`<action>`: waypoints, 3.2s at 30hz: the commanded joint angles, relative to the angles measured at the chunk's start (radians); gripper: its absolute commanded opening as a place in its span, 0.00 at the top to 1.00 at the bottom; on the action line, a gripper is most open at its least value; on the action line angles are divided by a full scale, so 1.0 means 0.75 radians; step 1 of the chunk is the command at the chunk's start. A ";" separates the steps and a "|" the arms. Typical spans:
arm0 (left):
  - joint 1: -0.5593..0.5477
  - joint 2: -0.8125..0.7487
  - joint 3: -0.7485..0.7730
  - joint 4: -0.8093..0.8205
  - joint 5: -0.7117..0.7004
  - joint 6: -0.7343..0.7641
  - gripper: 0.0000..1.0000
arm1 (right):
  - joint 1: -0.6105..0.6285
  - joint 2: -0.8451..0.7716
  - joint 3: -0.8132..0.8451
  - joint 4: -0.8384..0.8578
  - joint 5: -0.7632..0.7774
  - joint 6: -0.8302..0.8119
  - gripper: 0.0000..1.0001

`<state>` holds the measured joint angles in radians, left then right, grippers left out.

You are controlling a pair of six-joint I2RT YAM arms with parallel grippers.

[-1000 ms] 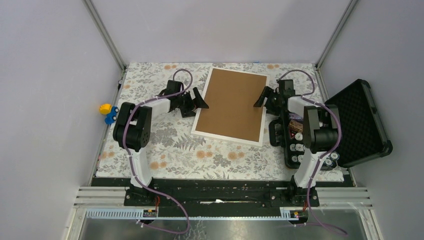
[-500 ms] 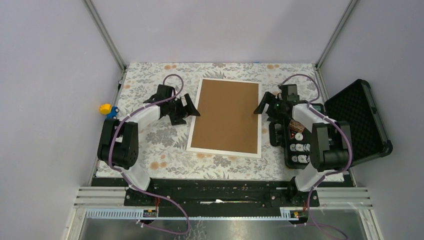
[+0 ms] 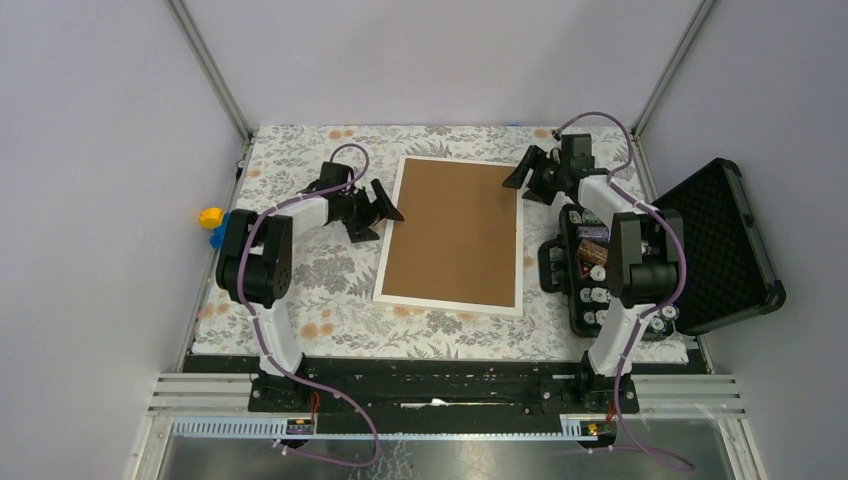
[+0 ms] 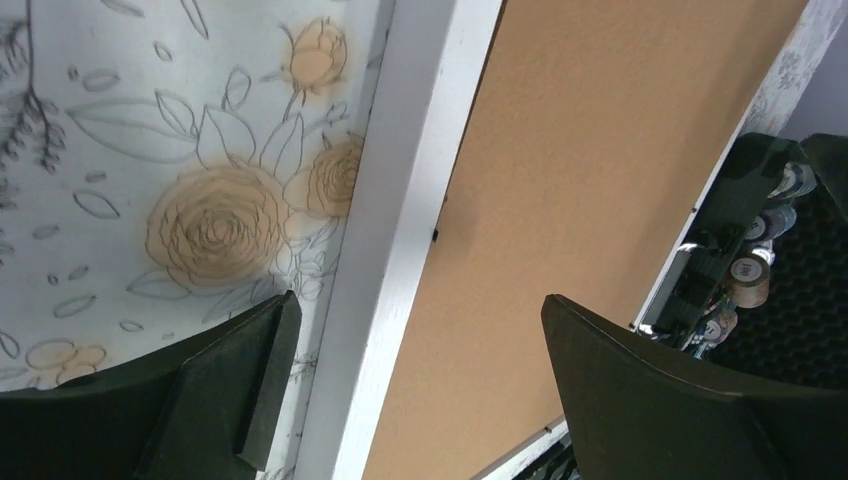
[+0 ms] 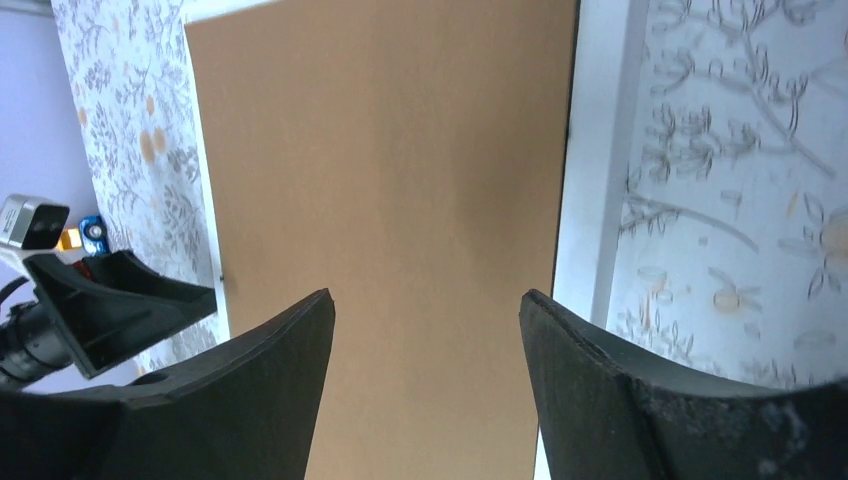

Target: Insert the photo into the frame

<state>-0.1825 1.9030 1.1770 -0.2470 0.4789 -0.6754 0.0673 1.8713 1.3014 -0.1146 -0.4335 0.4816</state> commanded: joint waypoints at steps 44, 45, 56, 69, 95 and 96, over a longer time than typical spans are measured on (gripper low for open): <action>-0.030 -0.321 -0.066 -0.295 -0.357 -0.120 0.01 | 0.189 0.860 1.219 -0.327 0.024 -0.391 0.24; -0.049 -0.379 -0.102 -0.344 -0.382 -0.143 0.01 | 0.193 0.870 1.223 -0.330 0.020 -0.397 0.24; -0.402 -0.905 -0.625 -0.126 -0.266 -0.493 0.01 | 0.220 0.977 1.308 -0.354 -0.006 -0.419 0.24; -0.562 -0.768 -0.752 0.161 -0.232 -0.629 0.01 | 0.262 0.955 1.330 -0.438 -0.057 -0.400 0.27; -0.487 -0.609 -0.589 0.150 -0.435 -0.505 0.01 | 0.291 0.729 1.271 -0.693 0.128 -0.411 0.19; -0.461 -0.598 -0.588 0.145 -0.407 -0.499 0.01 | 0.285 0.725 1.275 -0.674 0.191 -0.428 0.15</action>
<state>-0.5903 1.4670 0.7059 -0.1741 0.2028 -1.0882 0.2928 2.4561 2.1658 -0.5888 -0.4843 0.2237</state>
